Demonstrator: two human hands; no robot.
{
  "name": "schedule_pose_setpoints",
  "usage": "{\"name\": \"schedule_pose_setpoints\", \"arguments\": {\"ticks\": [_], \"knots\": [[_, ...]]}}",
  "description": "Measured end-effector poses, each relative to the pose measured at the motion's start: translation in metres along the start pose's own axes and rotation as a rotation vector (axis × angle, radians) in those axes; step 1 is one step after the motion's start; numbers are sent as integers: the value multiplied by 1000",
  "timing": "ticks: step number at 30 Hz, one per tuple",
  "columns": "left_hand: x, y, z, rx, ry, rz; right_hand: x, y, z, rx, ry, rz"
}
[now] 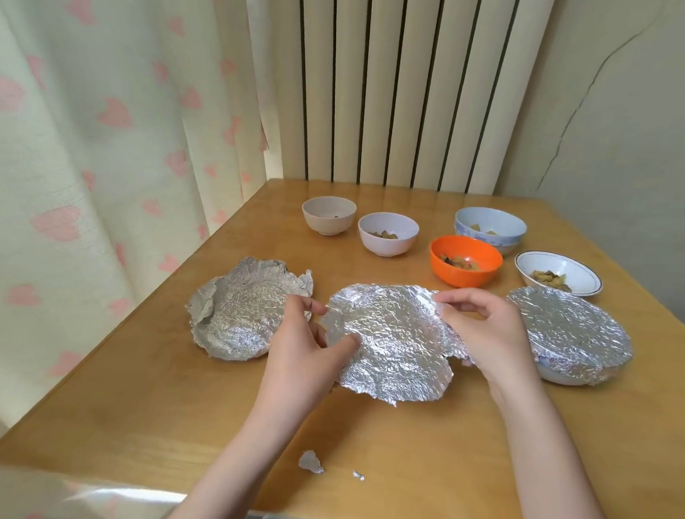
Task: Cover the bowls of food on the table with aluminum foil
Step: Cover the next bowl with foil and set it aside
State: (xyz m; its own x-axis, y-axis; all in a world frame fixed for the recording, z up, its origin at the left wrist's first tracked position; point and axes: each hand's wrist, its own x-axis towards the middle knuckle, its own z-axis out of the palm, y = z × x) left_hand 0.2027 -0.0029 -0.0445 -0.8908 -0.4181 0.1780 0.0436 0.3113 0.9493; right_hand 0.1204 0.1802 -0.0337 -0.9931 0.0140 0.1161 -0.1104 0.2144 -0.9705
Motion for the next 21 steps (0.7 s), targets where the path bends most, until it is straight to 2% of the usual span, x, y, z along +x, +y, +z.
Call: {"name": "schedule_pose_setpoints", "arguments": {"ticks": [9,21], "knots": [[-1,-3,1,17,-2,-11,-1,-1,-4,22,-5,28],[-6,-4,-3,-87,30,-62,4,3,-1,42,25,-87]]}}
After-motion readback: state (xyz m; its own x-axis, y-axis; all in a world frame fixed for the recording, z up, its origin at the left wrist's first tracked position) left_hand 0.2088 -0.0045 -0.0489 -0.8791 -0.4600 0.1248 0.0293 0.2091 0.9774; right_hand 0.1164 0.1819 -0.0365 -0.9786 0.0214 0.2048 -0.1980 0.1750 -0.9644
